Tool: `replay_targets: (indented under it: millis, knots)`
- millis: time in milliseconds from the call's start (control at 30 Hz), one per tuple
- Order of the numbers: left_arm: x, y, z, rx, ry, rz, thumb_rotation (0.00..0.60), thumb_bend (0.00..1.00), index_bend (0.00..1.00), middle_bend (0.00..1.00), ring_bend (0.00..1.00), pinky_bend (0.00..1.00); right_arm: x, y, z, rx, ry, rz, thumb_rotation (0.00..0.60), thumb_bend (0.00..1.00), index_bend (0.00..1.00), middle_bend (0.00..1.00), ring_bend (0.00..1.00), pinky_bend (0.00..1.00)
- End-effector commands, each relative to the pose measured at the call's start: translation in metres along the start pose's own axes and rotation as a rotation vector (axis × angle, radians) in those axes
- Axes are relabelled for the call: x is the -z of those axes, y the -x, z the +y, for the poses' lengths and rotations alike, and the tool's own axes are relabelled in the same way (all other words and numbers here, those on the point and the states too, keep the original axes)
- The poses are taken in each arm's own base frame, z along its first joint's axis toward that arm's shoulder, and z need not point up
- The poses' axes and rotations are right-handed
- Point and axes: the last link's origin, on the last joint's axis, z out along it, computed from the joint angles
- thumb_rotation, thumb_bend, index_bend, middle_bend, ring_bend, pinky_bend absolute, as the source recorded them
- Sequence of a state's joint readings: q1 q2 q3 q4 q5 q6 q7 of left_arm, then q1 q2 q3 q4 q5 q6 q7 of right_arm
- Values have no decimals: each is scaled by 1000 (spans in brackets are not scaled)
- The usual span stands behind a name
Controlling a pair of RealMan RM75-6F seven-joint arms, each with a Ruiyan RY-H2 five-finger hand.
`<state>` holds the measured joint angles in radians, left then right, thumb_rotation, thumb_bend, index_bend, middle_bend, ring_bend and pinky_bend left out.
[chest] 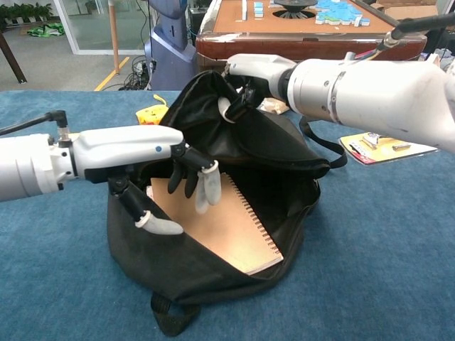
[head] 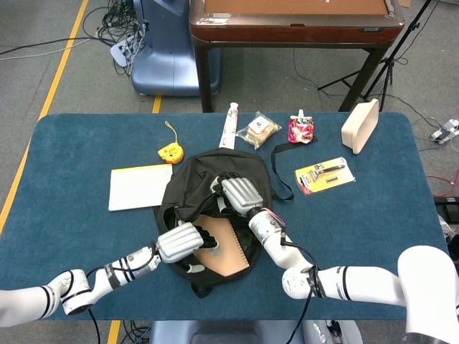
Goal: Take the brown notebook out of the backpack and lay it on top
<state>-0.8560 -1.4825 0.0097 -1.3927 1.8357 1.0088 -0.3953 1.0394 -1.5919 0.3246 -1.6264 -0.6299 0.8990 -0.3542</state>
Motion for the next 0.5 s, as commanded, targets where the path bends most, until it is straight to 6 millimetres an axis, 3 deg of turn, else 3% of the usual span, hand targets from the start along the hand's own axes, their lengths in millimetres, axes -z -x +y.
replay_targets:
  millis: [33, 300, 500]
  knots:
    - [-9, -1, -1, 11, -12, 2, 600, 201, 405, 459, 436, 483, 0, 1, 0, 2, 0, -5, 600, 902, 664, 299, 120, 138]
    - [-27, -4, -6, 60, -61, -5, 600, 201, 398, 451, 433, 469, -4, 2, -1, -1, -5, -8, 600, 902, 664, 298, 120, 139]
    - [-28, 6, -13, -59, -57, -19, 600, 201, 390, 445, 430, 457, -3, 0, -3, -10, -16, -4, 600, 901, 664, 298, 120, 138]
